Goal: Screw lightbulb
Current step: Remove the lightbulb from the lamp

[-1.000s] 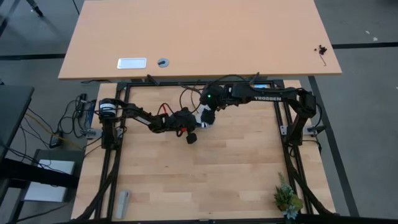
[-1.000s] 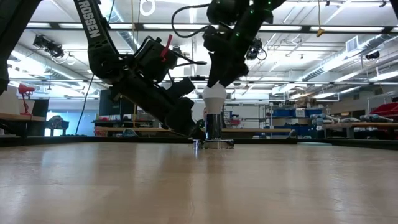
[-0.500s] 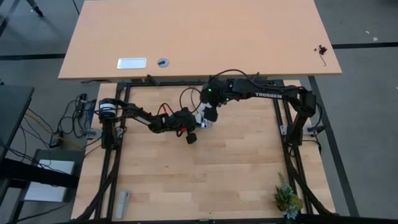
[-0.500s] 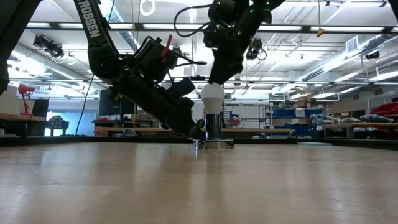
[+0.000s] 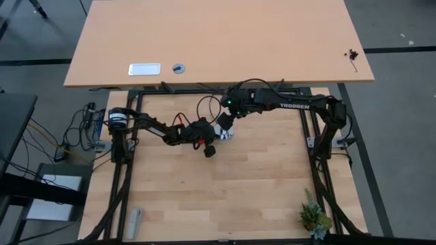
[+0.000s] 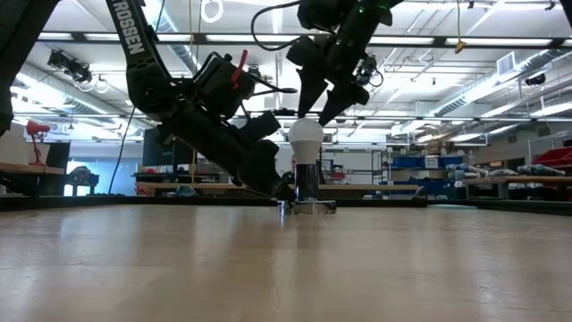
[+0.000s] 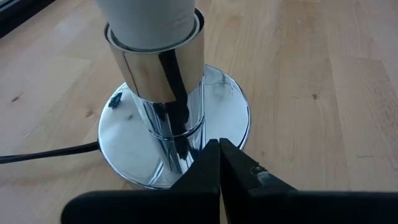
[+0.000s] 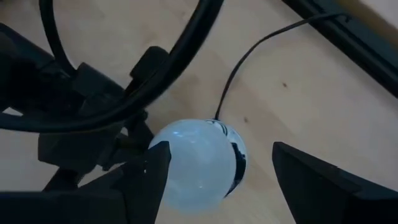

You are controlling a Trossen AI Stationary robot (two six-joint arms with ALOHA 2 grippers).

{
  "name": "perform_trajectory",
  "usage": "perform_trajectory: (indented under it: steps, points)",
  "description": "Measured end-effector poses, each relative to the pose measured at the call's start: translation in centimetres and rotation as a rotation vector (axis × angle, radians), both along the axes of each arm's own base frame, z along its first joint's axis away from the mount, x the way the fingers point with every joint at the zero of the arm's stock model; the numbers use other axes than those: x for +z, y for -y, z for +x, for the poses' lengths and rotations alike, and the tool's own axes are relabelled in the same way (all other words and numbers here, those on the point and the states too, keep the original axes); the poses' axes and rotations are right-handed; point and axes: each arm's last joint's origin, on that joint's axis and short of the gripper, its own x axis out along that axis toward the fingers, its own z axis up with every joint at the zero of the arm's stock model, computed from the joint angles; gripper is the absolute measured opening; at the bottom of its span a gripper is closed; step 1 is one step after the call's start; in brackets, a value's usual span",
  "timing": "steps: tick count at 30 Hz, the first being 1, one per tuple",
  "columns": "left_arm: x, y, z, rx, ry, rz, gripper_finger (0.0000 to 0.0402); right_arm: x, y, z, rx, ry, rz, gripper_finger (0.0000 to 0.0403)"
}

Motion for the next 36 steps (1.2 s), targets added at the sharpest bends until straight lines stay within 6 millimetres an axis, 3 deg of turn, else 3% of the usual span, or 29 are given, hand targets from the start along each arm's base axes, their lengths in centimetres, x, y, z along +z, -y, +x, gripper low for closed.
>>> perform_trajectory:
  steps: [10,18,36]
  points:
    - [0.0,0.0,0.0,0.000,0.000,0.000,0.0001,-0.7,-0.8,0.3,0.003,0.028,0.013,0.0297]
    - [0.0,0.0,0.0,0.000,-0.001,0.000,0.0001,0.1,-0.8,0.6,0.019,0.047,0.009,0.0298]
    - [0.0,0.0,0.0,0.000,0.000,0.000,0.0001,-1.6,-0.9,0.3,0.082,0.012,0.009,0.0291]
